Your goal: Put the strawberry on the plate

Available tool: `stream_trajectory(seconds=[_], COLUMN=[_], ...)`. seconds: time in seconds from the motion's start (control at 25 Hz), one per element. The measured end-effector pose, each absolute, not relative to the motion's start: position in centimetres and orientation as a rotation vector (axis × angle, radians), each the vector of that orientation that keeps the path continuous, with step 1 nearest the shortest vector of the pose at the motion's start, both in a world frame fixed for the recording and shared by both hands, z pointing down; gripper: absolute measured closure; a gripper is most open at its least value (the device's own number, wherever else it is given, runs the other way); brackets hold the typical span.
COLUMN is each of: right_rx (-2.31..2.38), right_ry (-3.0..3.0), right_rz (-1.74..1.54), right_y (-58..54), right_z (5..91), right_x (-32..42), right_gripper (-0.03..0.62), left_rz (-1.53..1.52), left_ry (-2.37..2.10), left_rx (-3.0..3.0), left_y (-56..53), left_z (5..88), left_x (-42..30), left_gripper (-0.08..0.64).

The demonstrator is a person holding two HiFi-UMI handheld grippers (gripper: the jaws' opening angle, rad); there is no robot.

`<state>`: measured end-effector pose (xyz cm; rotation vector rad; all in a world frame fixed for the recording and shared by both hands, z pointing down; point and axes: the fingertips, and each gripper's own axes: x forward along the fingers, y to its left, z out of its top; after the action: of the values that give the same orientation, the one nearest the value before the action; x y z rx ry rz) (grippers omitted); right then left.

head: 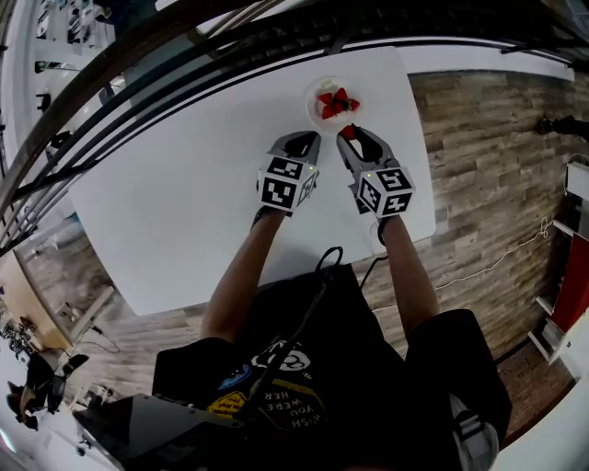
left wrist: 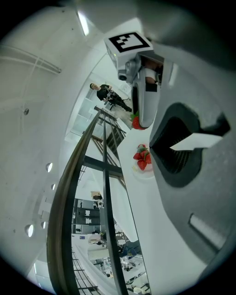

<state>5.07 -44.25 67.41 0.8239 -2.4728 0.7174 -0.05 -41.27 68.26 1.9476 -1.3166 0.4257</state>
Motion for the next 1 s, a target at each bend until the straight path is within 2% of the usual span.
stream_trajectory(seconds=[1.0], right_rx=[0.818], right_ry=[-2.312], right_rz=[0.638], right_y=[-47.9], right_z=[76.4], right_x=[4.7], right_gripper=[0.439], left_rz=[0.560], left_ry=[-1.298], left_rx=[1.880], left_y=[-45.6], left_z=[75.0], left_x=[-0.8], left_gripper=[0.555])
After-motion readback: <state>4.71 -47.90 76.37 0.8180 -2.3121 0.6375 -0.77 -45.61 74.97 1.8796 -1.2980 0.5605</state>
